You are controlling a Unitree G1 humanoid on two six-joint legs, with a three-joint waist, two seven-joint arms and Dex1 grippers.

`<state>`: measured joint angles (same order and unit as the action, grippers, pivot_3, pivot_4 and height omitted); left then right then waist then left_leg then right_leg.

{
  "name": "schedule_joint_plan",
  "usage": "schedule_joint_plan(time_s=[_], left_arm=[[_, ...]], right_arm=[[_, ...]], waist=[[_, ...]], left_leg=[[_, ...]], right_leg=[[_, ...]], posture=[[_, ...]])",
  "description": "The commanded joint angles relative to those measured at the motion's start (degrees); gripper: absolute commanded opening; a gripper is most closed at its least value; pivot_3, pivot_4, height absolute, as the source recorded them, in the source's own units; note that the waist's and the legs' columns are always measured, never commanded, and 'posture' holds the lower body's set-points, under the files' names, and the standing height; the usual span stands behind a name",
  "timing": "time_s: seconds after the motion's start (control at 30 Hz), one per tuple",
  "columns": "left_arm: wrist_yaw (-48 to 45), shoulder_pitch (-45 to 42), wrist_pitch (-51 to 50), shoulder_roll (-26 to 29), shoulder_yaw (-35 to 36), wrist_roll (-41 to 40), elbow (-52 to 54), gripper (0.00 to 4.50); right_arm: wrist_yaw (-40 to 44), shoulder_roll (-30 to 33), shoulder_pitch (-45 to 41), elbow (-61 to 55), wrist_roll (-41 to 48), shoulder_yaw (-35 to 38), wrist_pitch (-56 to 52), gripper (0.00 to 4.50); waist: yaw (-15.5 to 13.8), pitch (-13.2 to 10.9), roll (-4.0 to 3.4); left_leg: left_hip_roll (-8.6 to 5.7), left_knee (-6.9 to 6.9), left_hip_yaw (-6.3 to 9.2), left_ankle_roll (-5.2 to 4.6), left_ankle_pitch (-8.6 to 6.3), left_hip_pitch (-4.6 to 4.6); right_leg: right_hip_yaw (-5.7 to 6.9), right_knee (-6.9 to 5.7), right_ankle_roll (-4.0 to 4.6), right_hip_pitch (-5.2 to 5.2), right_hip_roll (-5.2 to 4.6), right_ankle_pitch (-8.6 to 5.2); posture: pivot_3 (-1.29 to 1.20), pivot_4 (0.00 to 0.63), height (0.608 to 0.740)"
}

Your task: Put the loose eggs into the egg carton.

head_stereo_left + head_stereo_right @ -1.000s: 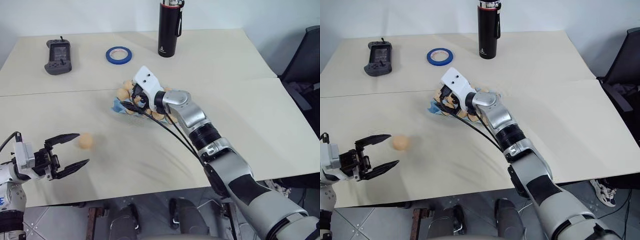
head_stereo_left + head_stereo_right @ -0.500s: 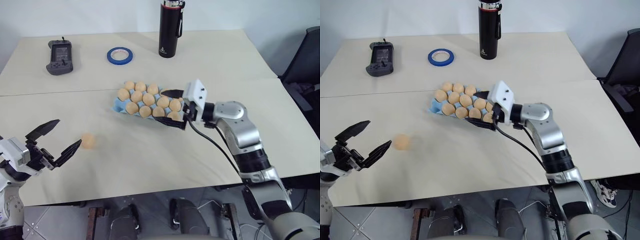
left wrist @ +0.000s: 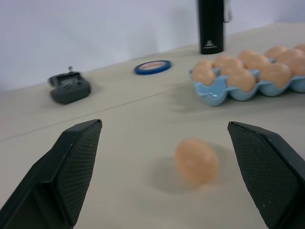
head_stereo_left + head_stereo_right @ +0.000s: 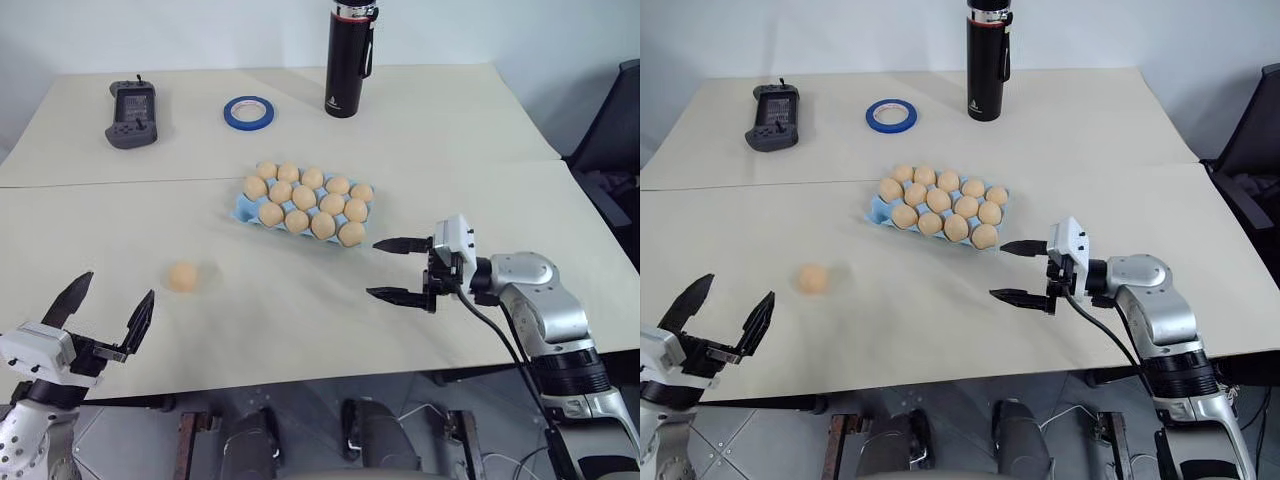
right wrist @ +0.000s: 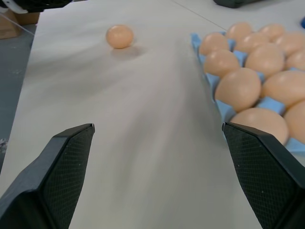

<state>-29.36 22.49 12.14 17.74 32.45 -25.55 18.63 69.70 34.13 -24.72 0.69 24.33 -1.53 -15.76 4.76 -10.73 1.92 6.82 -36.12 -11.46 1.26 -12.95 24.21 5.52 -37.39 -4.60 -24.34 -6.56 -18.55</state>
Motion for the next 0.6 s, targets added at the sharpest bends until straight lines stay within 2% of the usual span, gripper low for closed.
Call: schedule_joint_plan(time_s=[0.03, 0.33, 0.6], left_arm=[[2.0, 4.0, 0.0, -2.6, -1.3, 0.8, 4.5, 4.50], [4.4, 4.9, -1.0, -3.6, -3.9, 3.9, 4.3, 4.50], [10.4, -4.6, -5.8, -2.4, -8.6, 10.4, 0.1, 4.50]], right_arm=[[0.1, 1.6, 0.9, -1.5, 2.4, 2.6, -1.6, 4.49], [-0.1, 1.4, 1.9, -2.8, 3.3, 2.0, -2.2, 4.49], [-2.9, -0.8, 1.9, -3.9, 2.6, 0.5, -2.1, 4.49]], waist=[[0.0, 0.0, 0.00], [-0.1, 0.0, 0.01], [-0.3, 0.0, 0.01]], left_leg=[[-0.02, 0.00, 0.00, -0.02, -0.01, 0.00], [-0.03, 0.01, 0.10, -0.01, -0.02, 0.02], [-0.03, 0.01, 0.12, -0.03, -0.02, 0.03]], right_leg=[[-0.02, 0.04, 0.00, 0.01, -0.01, 0.00], [0.03, 0.09, 0.01, 0.01, 0.02, -0.01], [0.06, 0.08, 0.00, 0.03, 0.02, 0.00]], posture=[[0.00, 0.150, 0.740], [0.00, 0.150, 0.740], [0.00, 0.150, 0.740]])
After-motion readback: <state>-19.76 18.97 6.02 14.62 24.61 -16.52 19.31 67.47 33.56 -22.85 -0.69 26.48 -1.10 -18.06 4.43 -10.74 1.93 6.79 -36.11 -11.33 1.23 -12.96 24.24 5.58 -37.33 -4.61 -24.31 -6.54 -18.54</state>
